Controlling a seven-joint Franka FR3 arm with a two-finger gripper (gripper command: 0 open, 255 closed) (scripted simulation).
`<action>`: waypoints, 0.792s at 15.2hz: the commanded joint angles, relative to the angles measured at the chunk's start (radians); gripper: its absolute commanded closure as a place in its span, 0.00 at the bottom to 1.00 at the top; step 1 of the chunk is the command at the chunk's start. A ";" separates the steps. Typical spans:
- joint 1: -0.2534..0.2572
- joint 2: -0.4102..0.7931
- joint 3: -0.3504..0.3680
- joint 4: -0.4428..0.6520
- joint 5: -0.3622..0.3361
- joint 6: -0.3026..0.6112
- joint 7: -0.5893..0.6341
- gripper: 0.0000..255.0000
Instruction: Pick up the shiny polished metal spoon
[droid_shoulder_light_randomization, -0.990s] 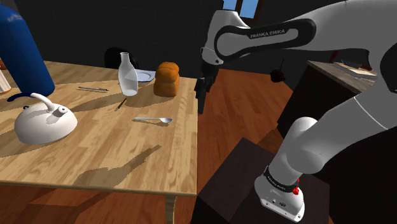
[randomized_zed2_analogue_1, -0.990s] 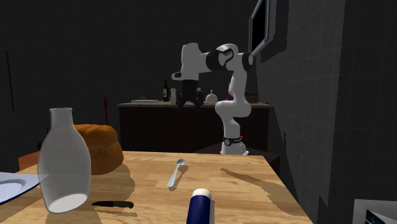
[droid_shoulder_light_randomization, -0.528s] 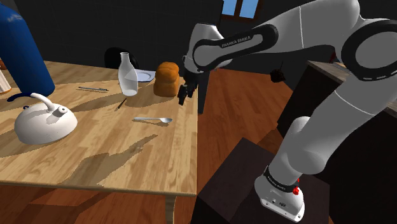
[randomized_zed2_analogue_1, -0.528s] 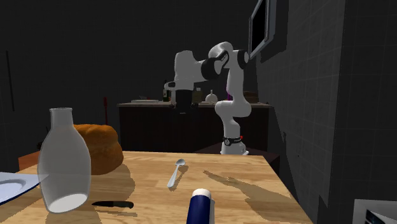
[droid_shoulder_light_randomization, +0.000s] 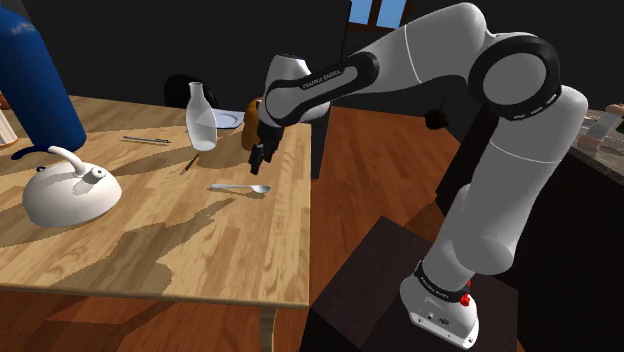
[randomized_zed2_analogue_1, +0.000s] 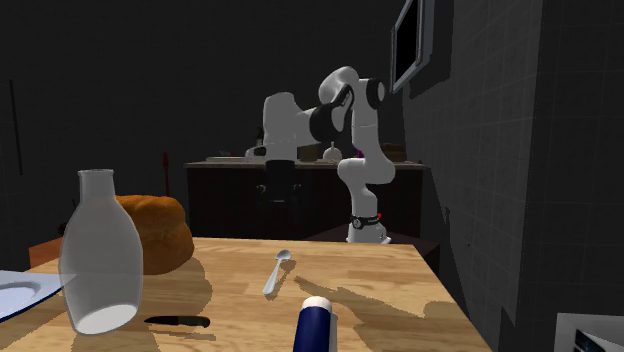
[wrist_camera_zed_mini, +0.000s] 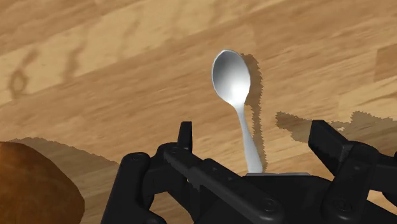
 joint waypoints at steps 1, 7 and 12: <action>0.006 0.065 0.011 0.052 0.020 0.022 -0.028 0.00; 0.017 0.232 0.043 0.195 0.053 0.065 -0.083 0.00; 0.016 0.268 0.048 0.176 0.064 0.119 -0.098 0.00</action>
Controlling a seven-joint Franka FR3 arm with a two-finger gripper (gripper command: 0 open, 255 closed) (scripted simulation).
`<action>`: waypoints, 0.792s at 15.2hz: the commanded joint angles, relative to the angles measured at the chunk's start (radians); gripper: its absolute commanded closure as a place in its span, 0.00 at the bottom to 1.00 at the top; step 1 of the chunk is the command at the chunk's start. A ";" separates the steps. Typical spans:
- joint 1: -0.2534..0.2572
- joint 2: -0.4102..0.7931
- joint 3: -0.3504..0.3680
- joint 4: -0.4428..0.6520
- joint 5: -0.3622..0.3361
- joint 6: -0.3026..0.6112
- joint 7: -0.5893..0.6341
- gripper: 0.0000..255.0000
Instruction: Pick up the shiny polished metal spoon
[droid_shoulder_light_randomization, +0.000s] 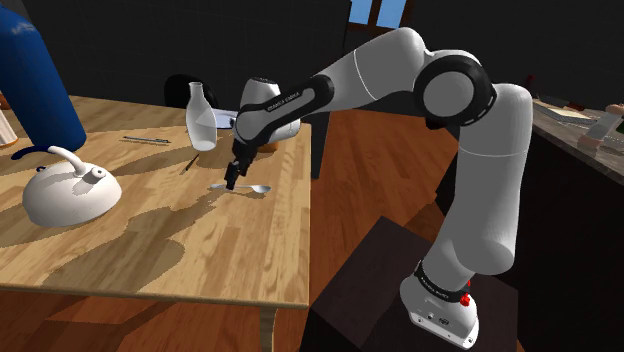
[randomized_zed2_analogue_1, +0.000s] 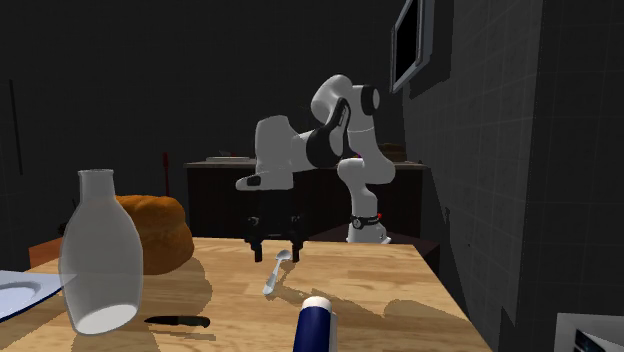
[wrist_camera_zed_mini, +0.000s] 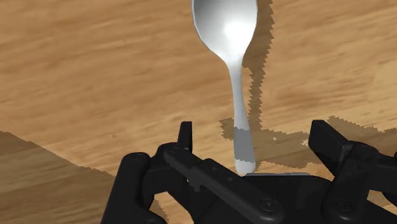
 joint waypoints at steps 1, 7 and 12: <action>0.000 0.015 0.002 -0.007 0.004 0.022 -0.006 0.00; -0.001 0.021 0.003 -0.005 0.005 0.027 -0.007 1.00; -0.001 0.021 0.003 -0.005 0.005 0.027 -0.007 1.00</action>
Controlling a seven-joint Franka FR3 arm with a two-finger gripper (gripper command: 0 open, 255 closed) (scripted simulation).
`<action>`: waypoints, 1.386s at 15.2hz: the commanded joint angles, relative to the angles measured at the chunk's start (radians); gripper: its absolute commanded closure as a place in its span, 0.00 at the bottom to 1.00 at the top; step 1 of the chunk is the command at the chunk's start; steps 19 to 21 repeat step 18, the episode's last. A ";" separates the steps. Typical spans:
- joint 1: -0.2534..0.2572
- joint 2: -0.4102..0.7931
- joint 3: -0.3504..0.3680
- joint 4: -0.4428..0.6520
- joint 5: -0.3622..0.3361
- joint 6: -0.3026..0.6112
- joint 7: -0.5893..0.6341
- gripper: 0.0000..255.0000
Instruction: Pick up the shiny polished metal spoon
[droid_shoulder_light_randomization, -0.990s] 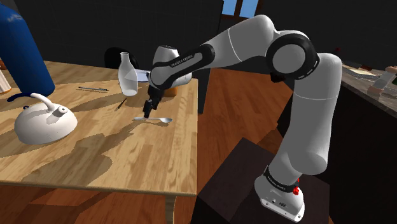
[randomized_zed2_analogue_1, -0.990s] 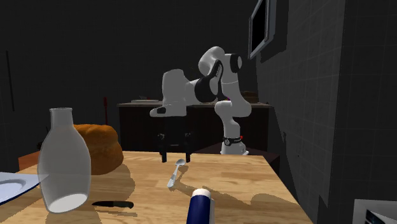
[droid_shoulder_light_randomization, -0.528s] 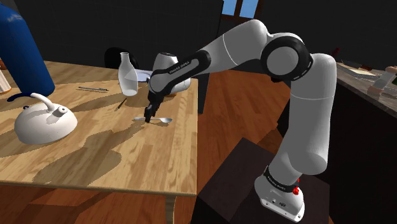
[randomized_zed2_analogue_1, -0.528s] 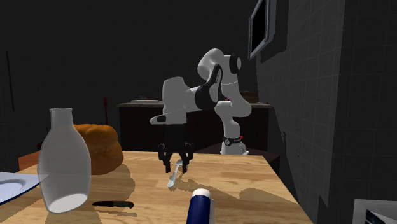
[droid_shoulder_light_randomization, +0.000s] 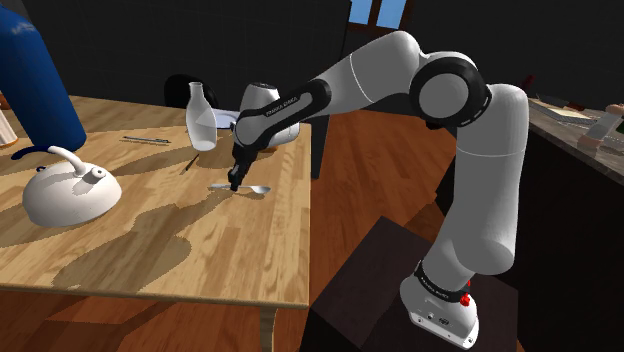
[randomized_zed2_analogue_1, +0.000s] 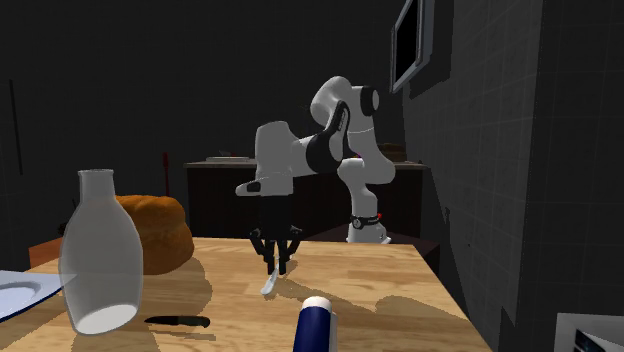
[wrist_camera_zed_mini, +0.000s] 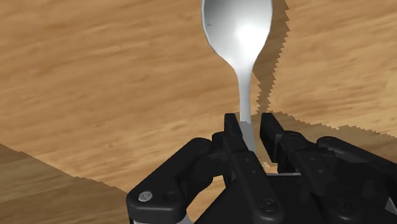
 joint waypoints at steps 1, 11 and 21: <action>0.000 -0.002 0.000 -0.003 0.000 0.002 0.000 1.00; 0.003 -0.073 -0.008 0.037 -0.021 -0.108 0.030 1.00; 0.003 -0.103 -0.012 0.066 -0.031 -0.167 0.044 1.00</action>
